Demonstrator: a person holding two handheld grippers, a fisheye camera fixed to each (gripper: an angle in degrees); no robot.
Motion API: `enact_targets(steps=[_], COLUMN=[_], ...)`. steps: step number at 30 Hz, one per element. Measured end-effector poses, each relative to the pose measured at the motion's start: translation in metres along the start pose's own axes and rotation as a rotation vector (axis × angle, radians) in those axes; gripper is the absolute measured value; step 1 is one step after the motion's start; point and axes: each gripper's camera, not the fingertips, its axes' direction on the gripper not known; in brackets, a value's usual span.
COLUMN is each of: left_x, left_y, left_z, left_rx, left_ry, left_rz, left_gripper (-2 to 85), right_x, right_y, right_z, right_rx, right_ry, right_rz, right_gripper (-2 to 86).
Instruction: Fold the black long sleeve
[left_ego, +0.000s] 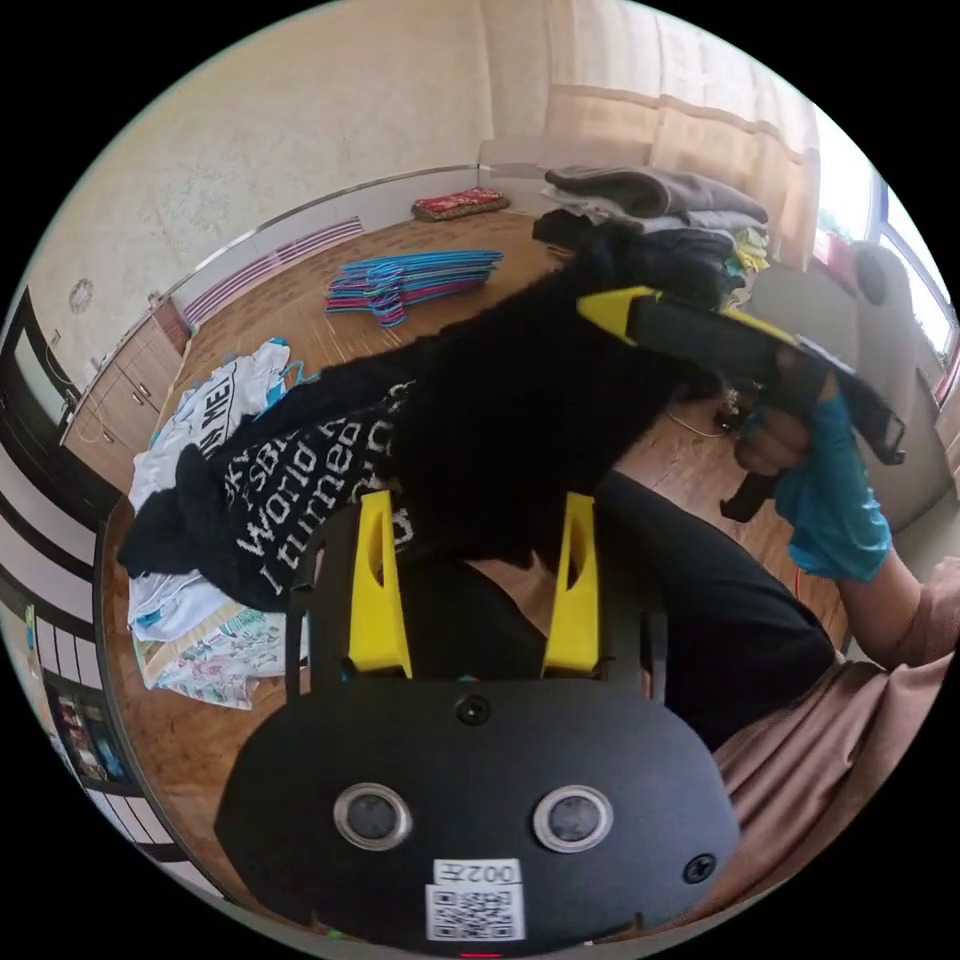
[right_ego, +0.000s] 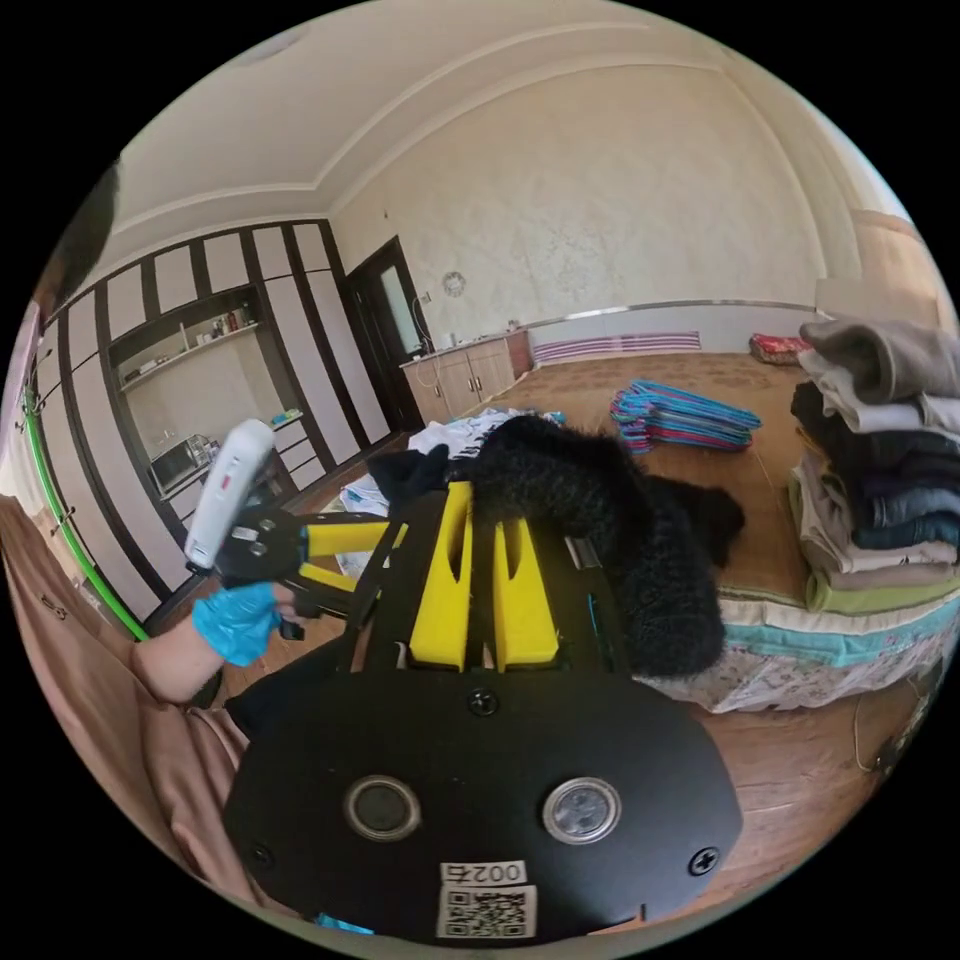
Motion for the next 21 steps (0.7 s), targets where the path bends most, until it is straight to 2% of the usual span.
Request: enact_targets(steps=[9, 16, 21], left_x=[-0.005, -0.037, -0.054], left_y=[0.006, 0.021, 0.041], left_z=[0.004, -0.048, -0.099], left_rx=[0.08, 0.188, 0.257], left_ry=[-0.22, -0.244, -0.221], left_rz=[-0.13, -0.228, -0.25], left_gripper=[17.1, 7.2, 4.8], right_x=[-0.06, -0.091, -0.121], right_y=[-0.002, 0.003, 0.009], right_z=[-0.023, -0.041, -0.061], right_rx=[0.028, 0.058, 0.114], right_ry=[-0.005, -0.025, -0.032], right_rz=[-0.205, -0.247, -0.306], right_gripper=[0.1, 0.0, -0.2])
